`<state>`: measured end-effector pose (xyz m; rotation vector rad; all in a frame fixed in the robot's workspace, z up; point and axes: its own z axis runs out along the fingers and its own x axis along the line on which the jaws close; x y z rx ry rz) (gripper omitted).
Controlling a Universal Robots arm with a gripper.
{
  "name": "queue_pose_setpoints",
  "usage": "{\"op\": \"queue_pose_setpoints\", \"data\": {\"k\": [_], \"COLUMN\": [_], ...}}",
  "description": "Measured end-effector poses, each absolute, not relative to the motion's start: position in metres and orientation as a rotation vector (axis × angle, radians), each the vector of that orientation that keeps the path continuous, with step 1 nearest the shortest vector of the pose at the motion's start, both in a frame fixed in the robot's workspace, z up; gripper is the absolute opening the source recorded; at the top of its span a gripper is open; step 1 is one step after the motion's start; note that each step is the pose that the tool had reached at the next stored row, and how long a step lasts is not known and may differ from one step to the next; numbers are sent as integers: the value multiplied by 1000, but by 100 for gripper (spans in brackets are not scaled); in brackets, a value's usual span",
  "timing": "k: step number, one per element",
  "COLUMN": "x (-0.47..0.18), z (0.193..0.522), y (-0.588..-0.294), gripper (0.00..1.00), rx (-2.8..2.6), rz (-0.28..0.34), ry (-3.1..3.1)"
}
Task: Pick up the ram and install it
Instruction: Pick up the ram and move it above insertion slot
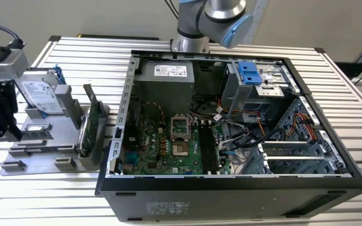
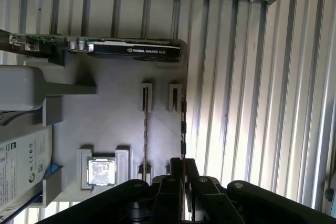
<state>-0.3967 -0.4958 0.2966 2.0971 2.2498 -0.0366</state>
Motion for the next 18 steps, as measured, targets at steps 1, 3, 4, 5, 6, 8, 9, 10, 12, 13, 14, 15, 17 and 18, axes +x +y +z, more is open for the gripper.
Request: {"op": "queue_pose_setpoints", "data": {"k": [1,3,4,5,6,8,9,10,12,13,14,15,17,18], "x": [-397,-397,-397,-397,-397,-397,-397,-397,-397,-397,-397,-397,-397,-397], "z": [297,298,299,300,300,301,302,303,304,304,305,306,306,307], "y": [-496,-496,-496,-496,-496,-496,-496,-496,-496,-496,-496,-496,-496,-496], "gripper": [0,0,0,0,0,0,0,0,0,0,0,0,0,0], "rx": [2097,2097,2097,2097,2097,2097,2097,2097,2097,2097,2097,2097,2097,2097], "rz": [-37,-37,-37,-37,-36,-37,-37,-37,-37,-36,-37,-37,-36,-37], "ry": [2250,2250,2250,2250,2250,2250,2250,2250,2250,2250,2250,2250,2250,2250]}}
